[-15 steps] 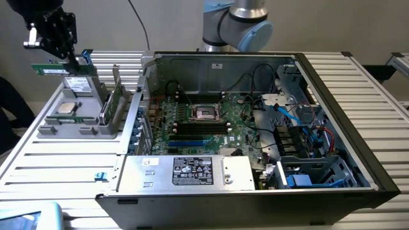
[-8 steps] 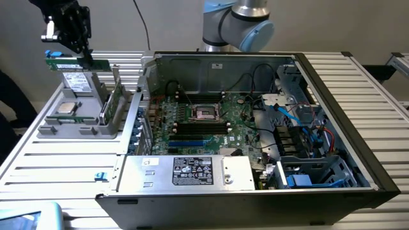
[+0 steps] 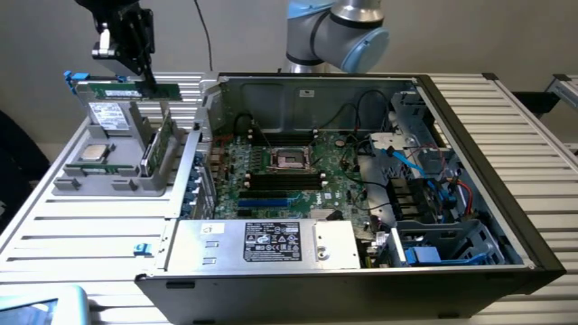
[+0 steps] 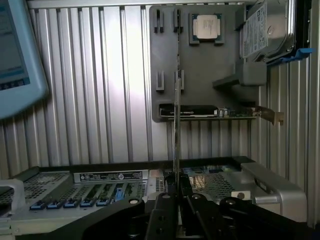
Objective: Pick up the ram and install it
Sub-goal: 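Pick up the ram and move it above insertion slot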
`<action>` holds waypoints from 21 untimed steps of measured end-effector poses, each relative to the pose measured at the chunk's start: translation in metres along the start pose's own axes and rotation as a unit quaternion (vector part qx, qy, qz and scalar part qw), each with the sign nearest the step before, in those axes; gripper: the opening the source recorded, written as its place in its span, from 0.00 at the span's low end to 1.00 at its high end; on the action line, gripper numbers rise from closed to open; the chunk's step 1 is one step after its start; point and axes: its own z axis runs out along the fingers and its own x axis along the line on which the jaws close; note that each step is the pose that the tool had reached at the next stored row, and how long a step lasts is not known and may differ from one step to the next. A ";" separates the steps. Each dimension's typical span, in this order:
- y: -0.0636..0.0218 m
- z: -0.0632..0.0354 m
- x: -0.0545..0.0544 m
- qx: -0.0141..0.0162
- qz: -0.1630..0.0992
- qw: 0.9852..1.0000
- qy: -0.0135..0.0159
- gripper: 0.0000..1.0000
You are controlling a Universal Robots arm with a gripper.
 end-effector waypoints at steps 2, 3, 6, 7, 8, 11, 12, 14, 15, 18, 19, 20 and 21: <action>-0.0091 0.0001 0.000 0.000 0.000 1.000 0.000 0.14; -0.0136 0.0002 -0.001 0.000 0.000 1.000 0.000 0.14; -0.0275 0.0003 -0.002 0.000 0.000 1.000 0.000 0.14; -0.0317 0.0003 -0.002 0.000 0.000 1.000 0.000 0.14; -0.0362 0.0003 -0.002 0.000 0.000 1.000 0.000 0.14; -0.0501 0.0005 -0.003 0.000 0.000 1.000 0.000 0.14; -0.0544 0.0005 -0.003 0.000 0.000 1.000 0.000 0.14; -0.0638 0.0006 -0.004 0.000 0.000 1.000 0.000 0.14; -0.0683 0.0006 -0.004 0.000 0.000 1.000 0.000 0.14; -0.0816 0.0007 -0.005 0.000 0.000 1.000 0.000 0.14; -0.0861 0.0008 -0.005 0.000 0.000 1.000 0.000 0.14; -0.0910 0.0008 -0.005 0.000 0.000 1.000 0.000 0.14; -0.0957 0.0009 -0.005 0.000 0.000 1.000 0.000 0.14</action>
